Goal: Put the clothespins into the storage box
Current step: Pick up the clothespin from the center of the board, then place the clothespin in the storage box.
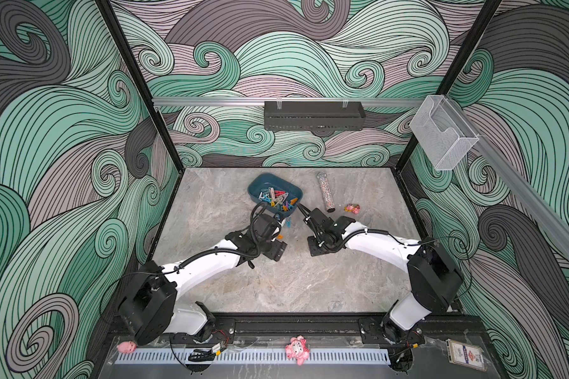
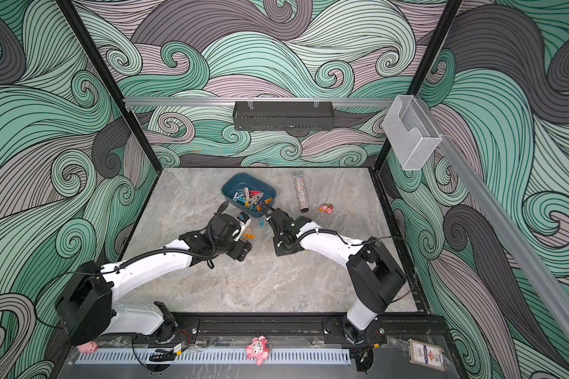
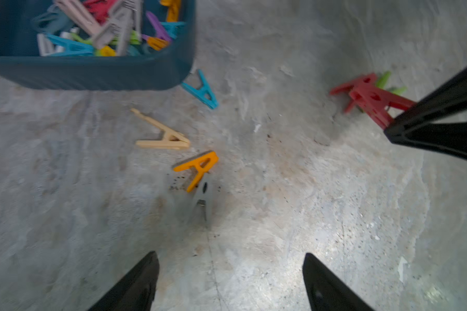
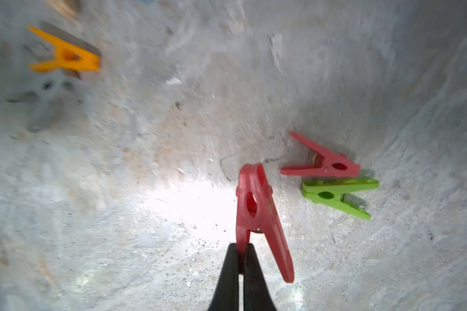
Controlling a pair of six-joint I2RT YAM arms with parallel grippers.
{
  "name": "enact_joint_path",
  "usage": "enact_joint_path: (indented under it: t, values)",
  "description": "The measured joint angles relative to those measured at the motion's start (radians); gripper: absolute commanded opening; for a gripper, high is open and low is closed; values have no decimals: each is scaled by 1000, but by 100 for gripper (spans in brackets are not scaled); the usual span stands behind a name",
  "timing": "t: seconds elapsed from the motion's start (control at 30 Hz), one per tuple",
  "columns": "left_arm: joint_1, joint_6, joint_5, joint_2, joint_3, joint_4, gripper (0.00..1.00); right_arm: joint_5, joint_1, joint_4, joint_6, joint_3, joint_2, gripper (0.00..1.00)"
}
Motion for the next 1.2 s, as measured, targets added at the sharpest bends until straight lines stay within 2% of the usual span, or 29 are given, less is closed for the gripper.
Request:
enact_joint_path:
  t: [0.17, 0.33, 0.57, 0.73, 0.87, 1.0, 1.1, 1.2]
  values:
    - [87, -68, -76, -30, -2, -32, 86, 17, 0, -29, -41, 191, 73, 4]
    - [148, -110, -122, -30, -13, -56, 86, 33, -2, -27, -82, 455, 264, 4]
    - [156, -127, -123, -30, -26, -33, 86, 39, -27, -26, -118, 785, 494, 4]
    - [156, -128, -110, -29, -26, -11, 86, 32, -69, -38, -127, 965, 633, 10]
    - [156, -128, -95, -29, -28, 4, 86, 24, -95, -54, -130, 1031, 694, 17]
    - [156, -124, -69, -29, -42, 22, 87, 15, -108, -77, -136, 1065, 713, 37]
    - [156, -109, -29, -29, -43, 36, 89, 13, -107, -88, -142, 1062, 701, 40]
    - [156, -75, 42, -29, -43, 68, 89, 8, -107, -88, -147, 991, 644, 42]
